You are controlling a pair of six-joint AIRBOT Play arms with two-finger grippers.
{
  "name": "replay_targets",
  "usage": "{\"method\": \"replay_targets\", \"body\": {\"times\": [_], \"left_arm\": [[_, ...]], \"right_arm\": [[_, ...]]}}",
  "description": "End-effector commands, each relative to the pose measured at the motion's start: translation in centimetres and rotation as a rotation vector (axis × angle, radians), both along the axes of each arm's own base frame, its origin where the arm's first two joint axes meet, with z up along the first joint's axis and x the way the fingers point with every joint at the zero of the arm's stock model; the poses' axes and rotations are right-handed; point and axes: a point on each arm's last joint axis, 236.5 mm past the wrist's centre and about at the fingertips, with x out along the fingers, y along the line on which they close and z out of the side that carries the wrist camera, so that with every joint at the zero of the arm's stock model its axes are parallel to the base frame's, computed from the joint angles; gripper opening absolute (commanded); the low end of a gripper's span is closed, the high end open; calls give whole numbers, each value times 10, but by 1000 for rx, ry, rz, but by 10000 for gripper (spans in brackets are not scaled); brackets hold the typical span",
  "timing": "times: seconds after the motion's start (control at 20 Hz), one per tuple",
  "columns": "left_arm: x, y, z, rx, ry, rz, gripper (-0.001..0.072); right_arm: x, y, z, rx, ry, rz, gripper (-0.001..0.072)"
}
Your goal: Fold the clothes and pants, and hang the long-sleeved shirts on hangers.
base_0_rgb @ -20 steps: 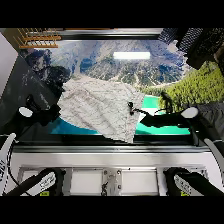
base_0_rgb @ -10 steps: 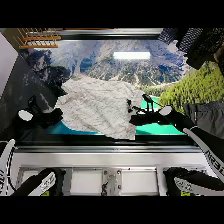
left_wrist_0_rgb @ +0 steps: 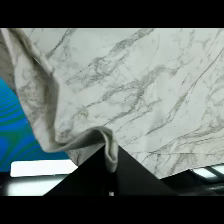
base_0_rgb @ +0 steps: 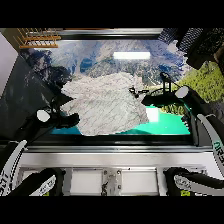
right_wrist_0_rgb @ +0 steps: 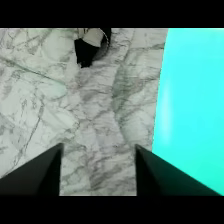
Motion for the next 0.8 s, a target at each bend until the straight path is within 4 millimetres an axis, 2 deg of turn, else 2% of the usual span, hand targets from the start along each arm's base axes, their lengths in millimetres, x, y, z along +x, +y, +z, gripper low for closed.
{"method": "replay_targets", "body": {"times": [0.0, 0.15, 0.2, 0.25, 0.3, 0.4, 0.65, 0.7, 0.75], "left_arm": [[-4, -9, 0, 2, 1, -35, 5], [-3, -9, 0, 2, -3, -32, 5], [-2, -8, 0, 3, -6, -32, 5], [-2, -8, 0, 3, -6, -32, 5], [-2, -8, 0, 2, -6, -31, 5], [-2, -8, 0, 3, -6, -31, 5], [-2, -8, 0, 2, -9, -29, 5], [-2, -8, 0, 3, -9, -29, 5], [-2, -8, 0, 3, -8, -30, 5]], "right_arm": [[-42, -28, -6, 18, 164, -64, 420], [-79, -37, -34, 71, 276, -301, 424], [-86, -36, -45, 104, 296, -391, 492], [-89, -33, -56, 152, 310, -473, 657], [-90, -29, -63, 199, 313, -528, 675], [-84, -20, -73, 267, 284, -595, 673], [-61, 3, -78, 248, 165, -584, 663], [-59, 6, -79, 239, 149, -576, 591], [-59, 9, -80, 233, 141, -567, 570]]}}
